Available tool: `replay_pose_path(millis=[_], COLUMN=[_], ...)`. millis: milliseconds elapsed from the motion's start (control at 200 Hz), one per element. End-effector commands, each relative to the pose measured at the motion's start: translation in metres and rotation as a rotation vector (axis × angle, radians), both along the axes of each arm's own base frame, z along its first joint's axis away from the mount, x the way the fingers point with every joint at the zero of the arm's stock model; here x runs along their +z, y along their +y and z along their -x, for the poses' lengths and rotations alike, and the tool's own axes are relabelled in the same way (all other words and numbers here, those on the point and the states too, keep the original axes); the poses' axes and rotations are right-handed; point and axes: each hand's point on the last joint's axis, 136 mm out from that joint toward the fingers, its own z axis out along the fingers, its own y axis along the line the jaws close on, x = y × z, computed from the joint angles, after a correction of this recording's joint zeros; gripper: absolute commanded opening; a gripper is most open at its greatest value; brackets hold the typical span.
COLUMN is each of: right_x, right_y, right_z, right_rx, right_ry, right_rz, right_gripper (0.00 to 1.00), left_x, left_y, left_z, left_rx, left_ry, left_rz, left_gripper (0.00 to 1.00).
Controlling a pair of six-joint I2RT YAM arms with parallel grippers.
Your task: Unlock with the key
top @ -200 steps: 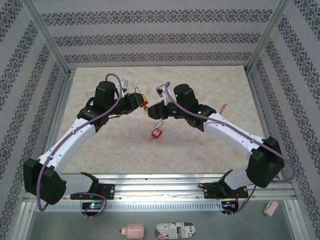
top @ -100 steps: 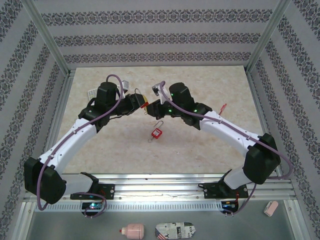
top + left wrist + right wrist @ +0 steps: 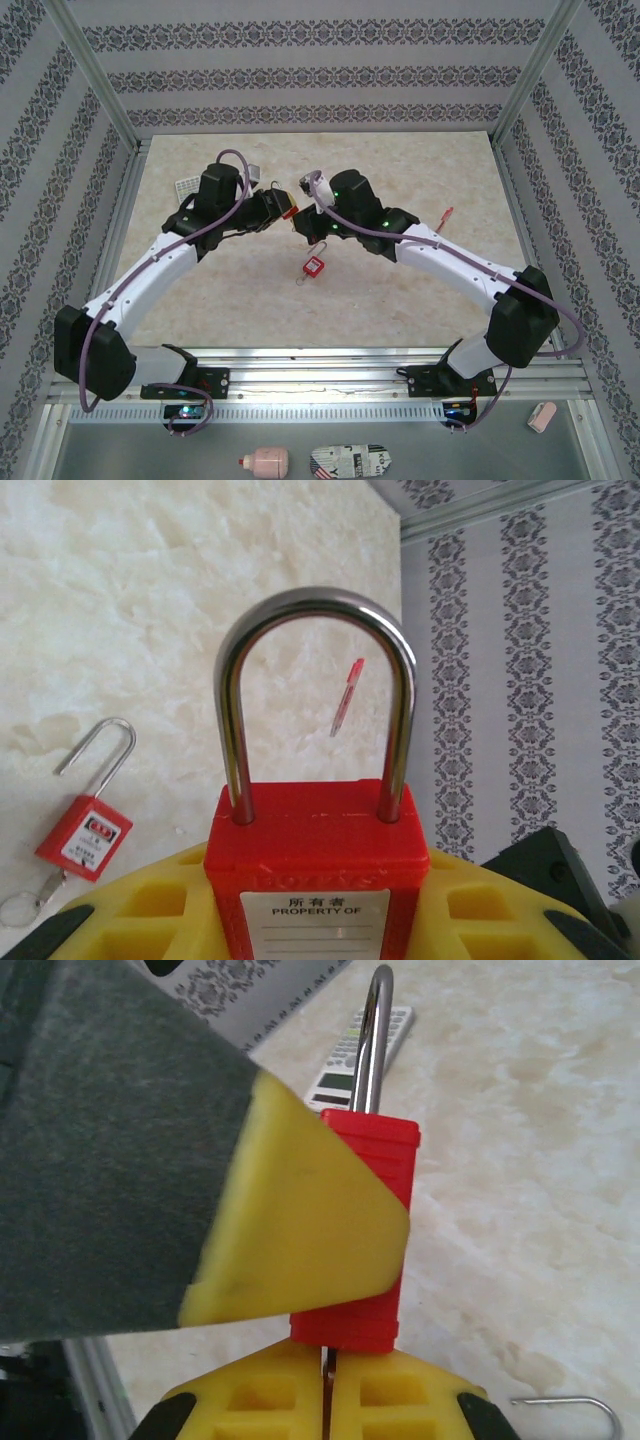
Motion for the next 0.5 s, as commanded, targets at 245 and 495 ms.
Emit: replay_pose_path(millis=[245, 495], right_x=[-0.006, -0.025], right_y=[0.030, 0.037], right_z=[0.039, 0.060], right_rx=[0.198, 0.327], right_ry=[-0.219, -0.437], right_rz=[0.267, 0.551], right_gripper=[0.00, 0.00], left_x=[0.001, -0.007], left_y=[-0.026, -0.037], left_z=[0.001, 0.005], left_rx=[-0.068, -0.131], left_ry=[0.197, 0.321], left_rz=[0.109, 0.123], left_gripper=[0.00, 0.00])
